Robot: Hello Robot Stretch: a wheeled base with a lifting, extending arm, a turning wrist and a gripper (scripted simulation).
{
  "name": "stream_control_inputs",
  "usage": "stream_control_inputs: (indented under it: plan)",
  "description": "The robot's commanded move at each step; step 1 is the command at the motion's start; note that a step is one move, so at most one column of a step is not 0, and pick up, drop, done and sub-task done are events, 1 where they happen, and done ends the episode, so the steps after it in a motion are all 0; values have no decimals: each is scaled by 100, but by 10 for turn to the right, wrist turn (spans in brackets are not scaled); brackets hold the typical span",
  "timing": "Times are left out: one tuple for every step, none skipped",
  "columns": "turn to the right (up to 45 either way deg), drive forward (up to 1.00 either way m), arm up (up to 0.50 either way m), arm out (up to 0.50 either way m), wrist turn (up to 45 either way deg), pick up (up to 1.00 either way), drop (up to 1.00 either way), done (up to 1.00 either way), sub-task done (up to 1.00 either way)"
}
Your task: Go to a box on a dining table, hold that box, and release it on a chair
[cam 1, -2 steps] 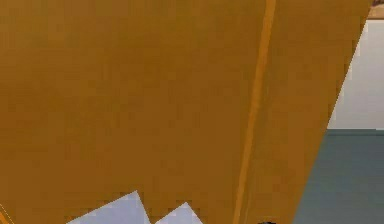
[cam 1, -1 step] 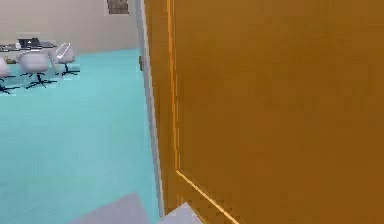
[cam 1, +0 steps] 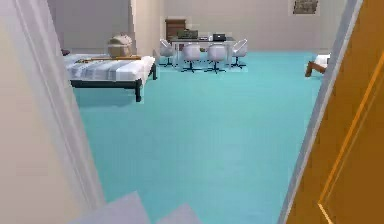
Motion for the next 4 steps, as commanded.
stream_control_inputs:
  plan:
    - [-450, 0, 0, 0, 0, 0, 0, 0, 0]
    - [-450, 0, 0, 0, 0, 0, 0, 0, 0]
    - [-150, 0, 0, 0, 0, 0, 0, 0, 0]
    - [0, 15, 0, 0, 0, 0, 0, 0, 0]
